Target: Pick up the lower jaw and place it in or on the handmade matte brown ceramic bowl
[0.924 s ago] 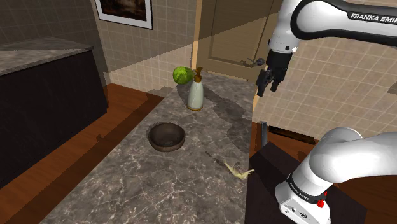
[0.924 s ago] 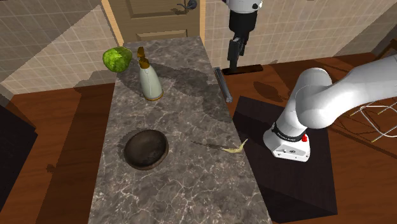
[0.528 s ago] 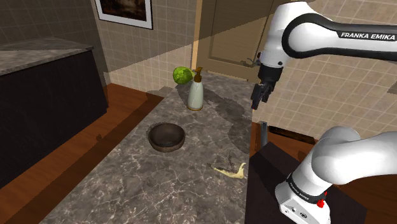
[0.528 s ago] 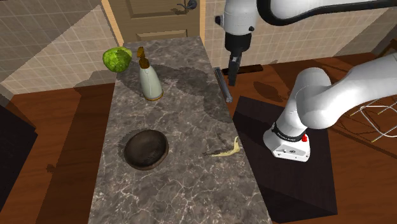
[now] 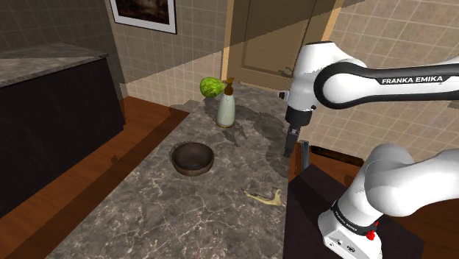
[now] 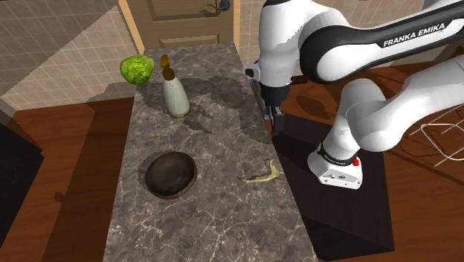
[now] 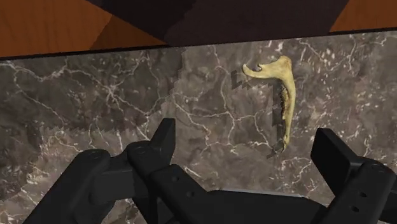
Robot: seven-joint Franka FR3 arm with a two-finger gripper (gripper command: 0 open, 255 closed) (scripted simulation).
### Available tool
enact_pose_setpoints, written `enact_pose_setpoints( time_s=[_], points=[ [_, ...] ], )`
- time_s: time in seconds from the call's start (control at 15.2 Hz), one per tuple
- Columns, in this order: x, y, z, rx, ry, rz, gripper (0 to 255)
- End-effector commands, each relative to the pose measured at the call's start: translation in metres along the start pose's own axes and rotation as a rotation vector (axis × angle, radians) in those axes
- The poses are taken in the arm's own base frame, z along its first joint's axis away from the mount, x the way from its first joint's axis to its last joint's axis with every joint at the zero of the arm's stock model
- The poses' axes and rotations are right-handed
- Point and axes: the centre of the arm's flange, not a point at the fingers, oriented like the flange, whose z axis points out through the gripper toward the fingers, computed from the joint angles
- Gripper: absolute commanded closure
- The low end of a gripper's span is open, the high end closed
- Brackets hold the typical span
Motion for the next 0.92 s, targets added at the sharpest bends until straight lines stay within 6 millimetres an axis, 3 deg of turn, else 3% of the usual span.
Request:
enact_pose_setpoints(
  time_s=[0.0,0.59,0.86],
  points=[
    [0.000,-0.013,0.020,0.006,-0.005,-0.090,0],
    [-0.014,-0.075,0.118,0.031,-0.039,-0.480,0],
    [-0.015,-0.076,0.134,0.031,-0.039,-0.480,0]
  ],
)
